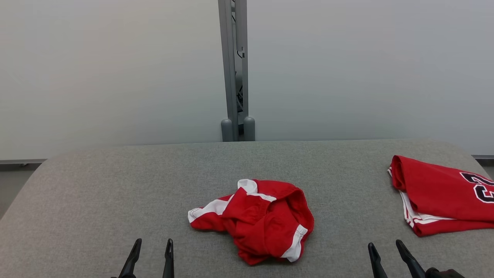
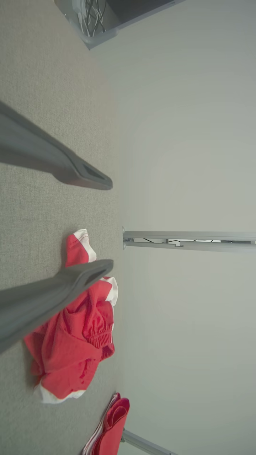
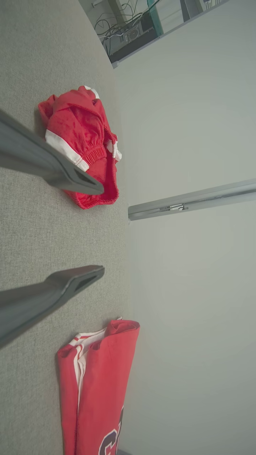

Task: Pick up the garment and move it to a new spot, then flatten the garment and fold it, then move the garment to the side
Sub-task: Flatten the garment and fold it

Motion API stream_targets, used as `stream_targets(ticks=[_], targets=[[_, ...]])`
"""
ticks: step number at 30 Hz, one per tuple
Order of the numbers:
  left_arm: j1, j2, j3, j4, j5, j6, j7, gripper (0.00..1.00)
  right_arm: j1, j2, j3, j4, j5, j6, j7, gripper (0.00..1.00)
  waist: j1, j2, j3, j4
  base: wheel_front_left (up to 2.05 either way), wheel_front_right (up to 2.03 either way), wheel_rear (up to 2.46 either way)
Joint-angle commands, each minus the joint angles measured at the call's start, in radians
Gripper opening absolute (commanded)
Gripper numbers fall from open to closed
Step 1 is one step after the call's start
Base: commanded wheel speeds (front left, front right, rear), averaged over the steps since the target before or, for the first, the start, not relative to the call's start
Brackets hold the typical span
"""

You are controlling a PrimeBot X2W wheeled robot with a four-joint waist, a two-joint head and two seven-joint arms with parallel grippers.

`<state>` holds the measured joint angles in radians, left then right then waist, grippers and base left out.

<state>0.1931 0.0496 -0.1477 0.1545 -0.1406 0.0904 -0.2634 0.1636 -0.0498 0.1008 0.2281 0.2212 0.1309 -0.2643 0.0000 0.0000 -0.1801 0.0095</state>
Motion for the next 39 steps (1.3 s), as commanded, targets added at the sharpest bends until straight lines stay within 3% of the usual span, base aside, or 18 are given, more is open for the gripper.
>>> stream_targets(ticks=[1, 5, 9, 16, 19, 32, 39], targets=[[-0.001, 0.003, -0.001, 0.002, 0.003, 0.005, -0.001, 1.00, 0.006, -0.003, -0.004, -0.005, 0.008, 0.000, 0.000, 1.00, 0.0000, 0.0000, 0.000, -0.002, 0.00, 0.00, 0.00], [-0.004, 0.003, -0.010, 0.011, 0.004, 0.005, -0.001, 1.00, 0.009, -0.003, -0.007, -0.006, 0.004, 0.000, 0.000, 1.00, 0.0000, 0.0000, 0.000, -0.008, 0.00, 0.00, 0.00], [-0.049, 0.003, -0.038, 0.027, 0.039, -0.026, -0.002, 1.00, -0.001, -0.003, -0.010, -0.006, -0.005, 0.000, 0.000, 1.00, 0.0000, 0.0000, 0.009, -0.022, 0.00, 0.00, 0.00], [-0.245, 0.003, -0.179, 0.137, 0.080, -0.174, -0.001, 1.00, -0.038, -0.004, -0.001, -0.003, -0.019, 0.000, 0.000, 1.00, 0.0000, 0.0000, 0.055, -0.089, 0.00, 0.00, 0.00], [-0.336, 0.003, -0.254, 0.207, 0.080, -0.202, 0.026, 1.00, -0.053, -0.012, 0.004, -0.001, -0.020, 0.000, 0.000, 1.00, 0.0000, 0.0000, 0.079, -0.128, 0.00, 0.00, 0.00], [-0.667, 0.010, -0.626, 0.415, -0.064, -0.220, 0.246, 1.00, -0.104, -0.039, 0.031, 0.009, -0.012, 0.000, 0.000, 1.00, 0.0000, 0.0000, 0.165, -0.257, 0.00, 0.00, 0.00], [-0.758, 0.024, -0.699, 0.542, -0.083, -0.220, 0.383, 1.00, -0.127, -0.043, 0.049, 0.012, -0.003, 0.000, 0.000, 1.00, 0.0000, 0.0000, 0.191, -0.302, 0.00, 0.00, 0.00]])
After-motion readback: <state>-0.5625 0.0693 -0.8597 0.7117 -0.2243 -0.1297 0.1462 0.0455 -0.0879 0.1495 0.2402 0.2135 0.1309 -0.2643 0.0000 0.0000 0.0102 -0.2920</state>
